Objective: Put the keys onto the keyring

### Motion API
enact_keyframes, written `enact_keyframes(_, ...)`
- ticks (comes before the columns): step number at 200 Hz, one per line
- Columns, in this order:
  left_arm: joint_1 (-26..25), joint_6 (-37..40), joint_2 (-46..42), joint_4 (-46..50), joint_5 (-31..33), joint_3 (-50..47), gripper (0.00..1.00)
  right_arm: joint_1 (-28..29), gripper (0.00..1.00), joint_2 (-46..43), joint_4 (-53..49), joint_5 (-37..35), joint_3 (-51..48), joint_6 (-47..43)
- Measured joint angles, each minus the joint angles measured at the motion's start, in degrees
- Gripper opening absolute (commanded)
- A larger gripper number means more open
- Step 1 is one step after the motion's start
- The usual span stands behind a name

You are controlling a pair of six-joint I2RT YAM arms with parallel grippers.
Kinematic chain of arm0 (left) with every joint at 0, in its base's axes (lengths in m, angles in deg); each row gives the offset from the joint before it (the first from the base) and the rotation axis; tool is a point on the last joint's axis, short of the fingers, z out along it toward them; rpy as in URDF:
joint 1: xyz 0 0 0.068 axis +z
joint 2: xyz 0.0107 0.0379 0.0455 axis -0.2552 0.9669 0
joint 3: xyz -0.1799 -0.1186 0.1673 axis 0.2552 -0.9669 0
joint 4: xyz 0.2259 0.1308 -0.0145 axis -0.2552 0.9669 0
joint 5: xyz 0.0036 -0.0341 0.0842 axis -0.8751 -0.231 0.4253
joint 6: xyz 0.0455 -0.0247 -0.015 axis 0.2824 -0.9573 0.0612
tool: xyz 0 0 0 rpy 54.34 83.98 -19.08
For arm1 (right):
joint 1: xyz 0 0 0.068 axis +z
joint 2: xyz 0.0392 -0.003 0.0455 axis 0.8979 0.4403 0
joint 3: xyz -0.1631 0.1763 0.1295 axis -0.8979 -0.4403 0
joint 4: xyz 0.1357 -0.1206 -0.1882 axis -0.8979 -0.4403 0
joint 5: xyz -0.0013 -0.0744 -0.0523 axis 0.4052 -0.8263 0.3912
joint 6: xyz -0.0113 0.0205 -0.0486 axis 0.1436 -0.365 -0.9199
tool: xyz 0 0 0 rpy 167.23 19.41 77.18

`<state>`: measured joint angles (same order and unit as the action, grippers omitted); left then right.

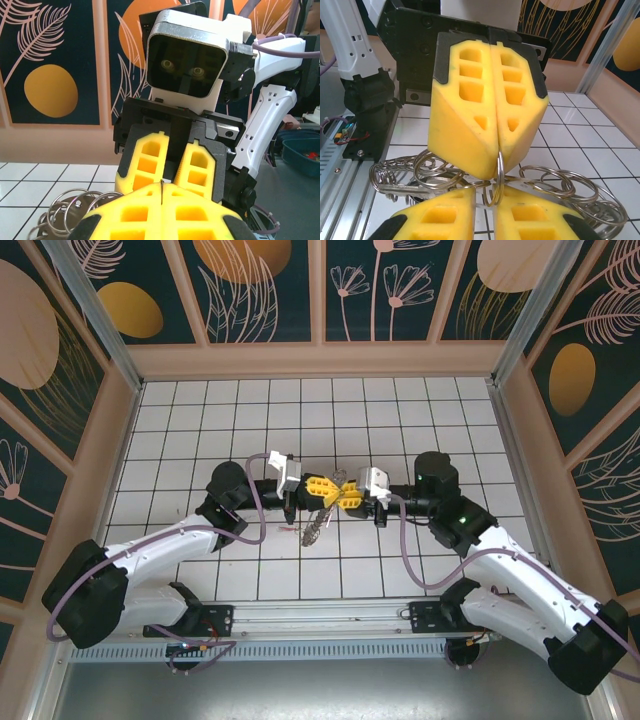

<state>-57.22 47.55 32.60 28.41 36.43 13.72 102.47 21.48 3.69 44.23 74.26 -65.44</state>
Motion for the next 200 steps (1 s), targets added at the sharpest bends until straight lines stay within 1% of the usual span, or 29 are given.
enact_keyframes(7,-0.02,-0.09,0.13,-0.35,-0.24,0.00,0.00,0.13,0.03,-0.02,-0.02,-0.55,0.09,-0.35)
enact_keyframes(19,-0.07,-0.28,0.22,-0.79,-0.31,-0.02,0.00,0.22,0.00,-0.02,-0.22,-1.11,0.11,-0.57)
enact_keyframes(63,-0.11,-0.48,0.37,-2.03,-0.22,-0.02,0.00,0.52,0.00,-0.87,-0.22,-2.27,0.11,-0.52)
enact_keyframes(76,-0.11,-0.66,0.37,-2.54,-0.22,-0.07,0.00,0.52,0.09,-1.42,-0.17,-2.29,0.11,-0.28)
enact_keyframes(93,-0.13,-0.90,0.37,-3.43,-0.17,-0.35,0.00,0.52,0.12,-2.01,-0.15,-2.34,0.09,0.11)
enact_keyframes(110,-0.26,-1.07,0.35,-3.87,0.22,-0.74,0.00,0.52,0.12,-2.78,-0.22,-2.75,-0.28,0.28)
enact_keyframes(125,-0.33,-1.07,0.24,-3.89,0.31,-1.18,0.00,0.22,0.06,-3.67,-0.72,-3.23,-0.61,0.26)
enact_keyframes(136,-0.33,-1.07,-0.09,-3.74,0.46,-1.42,0.00,-0.31,0.05,-4.61,-0.92,-3.17,-0.87,0.15)
enact_keyframes(157,-0.33,-1.07,-0.76,-3.28,0.63,-1.68,0.00,-0.90,0.06,-7.08,-1.01,-2.93,-1.31,0.72)
enact_keyframes(173,-0.33,-1.07,-1.18,-3.10,0.66,-1.79,0.00,-0.90,0.11,-8.46,-0.61,-2.38,-1.31,1.11)
enact_keyframes(200,-0.33,-1.07,-1.53,-2.89,0.66,-1.92,0.00,-0.87,0.14,-8.15,0.52,-1.62,-1.31,1.55)
